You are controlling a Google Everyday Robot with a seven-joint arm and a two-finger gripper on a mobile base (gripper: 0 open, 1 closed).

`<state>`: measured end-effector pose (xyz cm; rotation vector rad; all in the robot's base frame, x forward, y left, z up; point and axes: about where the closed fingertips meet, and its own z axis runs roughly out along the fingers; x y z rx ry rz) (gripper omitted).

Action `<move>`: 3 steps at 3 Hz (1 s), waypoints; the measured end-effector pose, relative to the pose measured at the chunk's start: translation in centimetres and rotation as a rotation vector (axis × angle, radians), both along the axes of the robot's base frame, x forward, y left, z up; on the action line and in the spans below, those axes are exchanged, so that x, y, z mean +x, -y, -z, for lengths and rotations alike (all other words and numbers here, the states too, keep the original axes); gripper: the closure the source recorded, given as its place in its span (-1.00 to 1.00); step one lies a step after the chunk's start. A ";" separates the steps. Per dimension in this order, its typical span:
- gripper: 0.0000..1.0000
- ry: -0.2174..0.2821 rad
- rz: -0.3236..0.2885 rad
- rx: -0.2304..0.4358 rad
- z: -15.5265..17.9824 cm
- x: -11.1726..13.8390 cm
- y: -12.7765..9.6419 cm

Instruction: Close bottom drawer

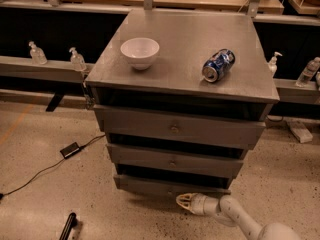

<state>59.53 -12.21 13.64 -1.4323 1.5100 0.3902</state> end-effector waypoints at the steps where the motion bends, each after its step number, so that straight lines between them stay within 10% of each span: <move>1: 1.00 -0.001 -0.001 0.015 0.1 0.0 -0.2; 3: 1.00 0.063 0.030 0.062 0.0 3.0 -1.0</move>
Offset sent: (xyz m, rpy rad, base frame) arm 0.0923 -0.0230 0.0045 0.0677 -0.1676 -0.1175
